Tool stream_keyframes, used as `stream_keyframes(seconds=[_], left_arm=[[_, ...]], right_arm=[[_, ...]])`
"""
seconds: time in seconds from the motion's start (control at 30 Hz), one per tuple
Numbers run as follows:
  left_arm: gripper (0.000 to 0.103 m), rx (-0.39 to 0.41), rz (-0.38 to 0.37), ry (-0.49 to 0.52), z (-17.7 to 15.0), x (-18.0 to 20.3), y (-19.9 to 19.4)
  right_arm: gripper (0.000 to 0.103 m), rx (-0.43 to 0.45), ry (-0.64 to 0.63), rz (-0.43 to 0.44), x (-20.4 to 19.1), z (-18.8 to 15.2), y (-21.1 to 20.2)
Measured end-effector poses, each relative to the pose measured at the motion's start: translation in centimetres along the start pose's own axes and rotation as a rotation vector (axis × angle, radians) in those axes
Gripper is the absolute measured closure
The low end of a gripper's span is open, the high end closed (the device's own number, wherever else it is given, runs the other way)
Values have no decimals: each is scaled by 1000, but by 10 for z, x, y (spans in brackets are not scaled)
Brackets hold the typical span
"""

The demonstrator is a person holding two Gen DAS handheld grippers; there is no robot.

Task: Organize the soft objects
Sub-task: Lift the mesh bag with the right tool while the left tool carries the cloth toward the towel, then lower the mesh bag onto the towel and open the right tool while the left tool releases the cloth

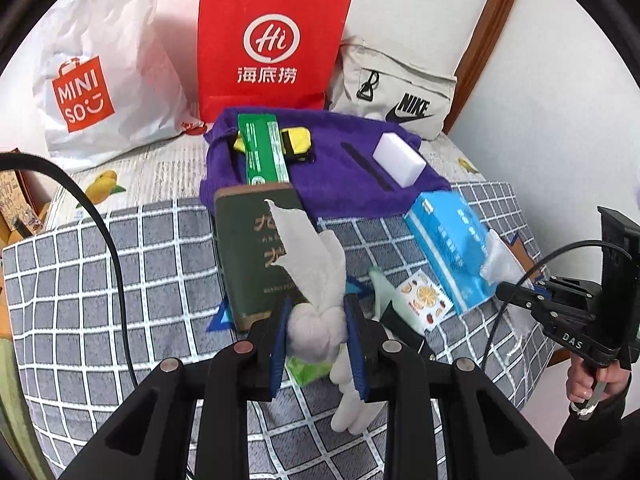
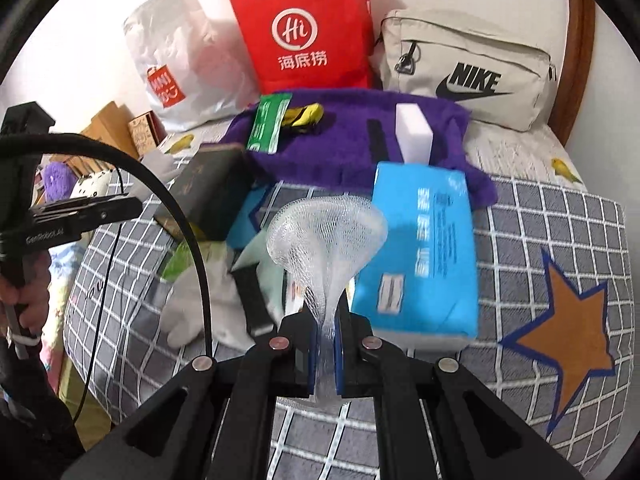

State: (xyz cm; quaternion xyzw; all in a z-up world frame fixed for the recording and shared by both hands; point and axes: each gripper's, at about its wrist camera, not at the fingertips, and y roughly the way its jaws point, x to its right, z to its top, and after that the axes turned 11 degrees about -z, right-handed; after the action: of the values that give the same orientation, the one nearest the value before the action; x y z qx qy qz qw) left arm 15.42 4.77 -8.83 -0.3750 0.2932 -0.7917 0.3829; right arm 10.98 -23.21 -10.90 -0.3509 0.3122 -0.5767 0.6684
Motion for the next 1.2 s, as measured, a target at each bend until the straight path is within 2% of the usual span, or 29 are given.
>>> stream_keyframes(seconds=[0.6, 1.2], left_arm=[[78, 47, 11, 14, 56, -8, 4], [78, 42, 34, 61, 100, -14, 23]], right_arm=[[96, 65, 8, -38, 1, 72, 10], [96, 84, 28, -65, 4, 114, 26]])
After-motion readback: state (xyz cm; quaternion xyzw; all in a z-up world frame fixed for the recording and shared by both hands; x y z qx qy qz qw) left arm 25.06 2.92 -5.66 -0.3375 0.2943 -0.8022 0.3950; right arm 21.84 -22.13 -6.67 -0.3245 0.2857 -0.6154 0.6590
